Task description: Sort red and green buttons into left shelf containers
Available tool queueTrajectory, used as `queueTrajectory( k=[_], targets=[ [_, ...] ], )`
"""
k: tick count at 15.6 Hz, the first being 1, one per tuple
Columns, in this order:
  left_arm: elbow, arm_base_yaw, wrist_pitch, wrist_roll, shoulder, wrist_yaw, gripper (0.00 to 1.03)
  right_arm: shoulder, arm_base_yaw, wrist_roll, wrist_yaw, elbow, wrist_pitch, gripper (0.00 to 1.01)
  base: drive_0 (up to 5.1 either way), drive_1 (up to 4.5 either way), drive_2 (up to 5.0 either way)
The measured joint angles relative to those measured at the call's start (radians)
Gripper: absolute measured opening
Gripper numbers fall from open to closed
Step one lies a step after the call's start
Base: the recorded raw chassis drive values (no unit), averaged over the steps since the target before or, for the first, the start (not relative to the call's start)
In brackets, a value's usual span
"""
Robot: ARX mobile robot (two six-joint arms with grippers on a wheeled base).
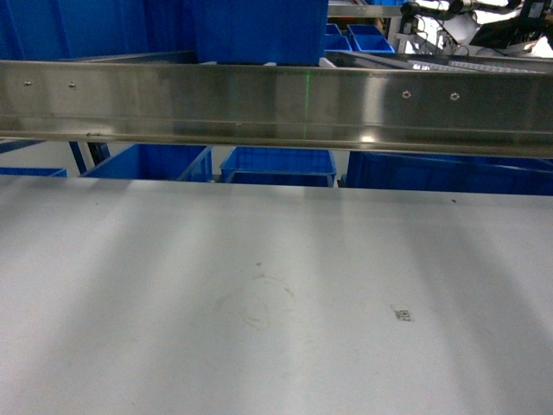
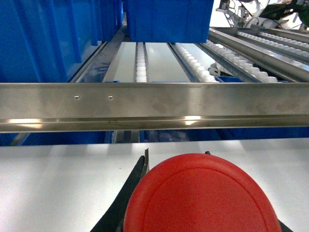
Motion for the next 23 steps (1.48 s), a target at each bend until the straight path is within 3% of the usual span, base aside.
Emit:
queueTrajectory(
  k=[23],
  targets=[
    [0.0, 0.002, 0.0, 0.0, 0.0, -0.003, 0.27, 0.004, 0.001, 0.0, -0.001, 0.0, 0.0, 0.25, -4.9, 2.47, 2.5]
  ],
)
